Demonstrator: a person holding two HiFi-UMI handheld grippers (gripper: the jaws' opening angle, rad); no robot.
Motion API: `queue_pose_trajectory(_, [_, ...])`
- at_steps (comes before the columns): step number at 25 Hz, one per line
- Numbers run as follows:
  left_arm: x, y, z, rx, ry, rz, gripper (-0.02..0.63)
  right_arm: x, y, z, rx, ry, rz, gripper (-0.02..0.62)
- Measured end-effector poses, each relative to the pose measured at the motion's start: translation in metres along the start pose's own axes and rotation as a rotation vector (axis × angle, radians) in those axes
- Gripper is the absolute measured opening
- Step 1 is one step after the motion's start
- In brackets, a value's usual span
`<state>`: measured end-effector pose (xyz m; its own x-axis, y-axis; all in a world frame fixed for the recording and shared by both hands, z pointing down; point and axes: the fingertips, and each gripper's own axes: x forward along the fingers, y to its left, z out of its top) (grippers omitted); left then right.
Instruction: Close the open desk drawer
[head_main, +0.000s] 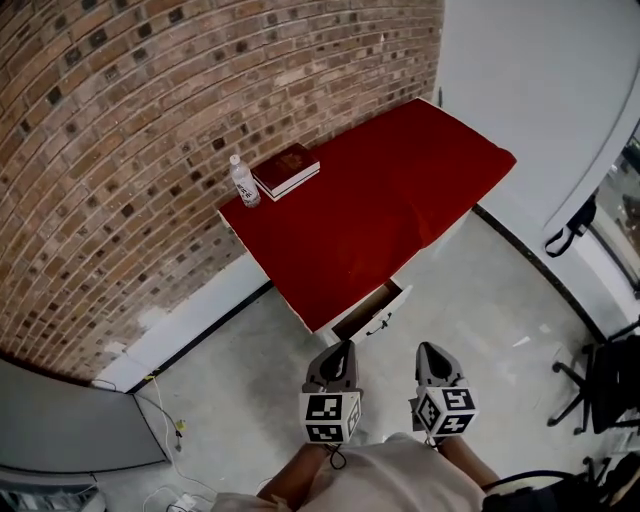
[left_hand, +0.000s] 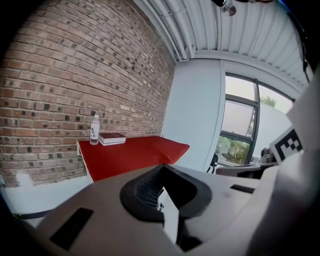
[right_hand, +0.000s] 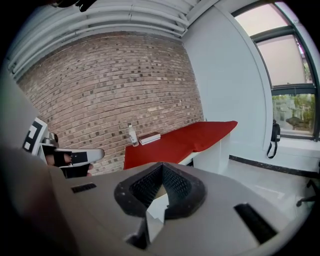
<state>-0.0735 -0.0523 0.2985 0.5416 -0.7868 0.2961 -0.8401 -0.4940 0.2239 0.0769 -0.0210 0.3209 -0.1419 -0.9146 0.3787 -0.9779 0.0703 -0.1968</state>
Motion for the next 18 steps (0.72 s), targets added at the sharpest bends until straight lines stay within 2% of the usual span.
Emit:
queue_pose_trajectory(5, [0.022,-0.006,-0.003,0.014,0.031,-0.016,-0.002,0.004,-0.027,-0.001,0.013,-0.003,-0.047,-0.002])
queue_pose_trajectory(8, [0.038,-0.011,-0.005,0.020,0.046,-0.011,-0.002,0.016,-0.041,-0.004,0.030,0.012,-0.038,-0.002])
queue_pose_trajectory(18, [0.084,-0.005,0.002,-0.033,0.066,0.091,-0.002,0.078,-0.032,0.015,-0.052,0.063,0.156,-0.002])
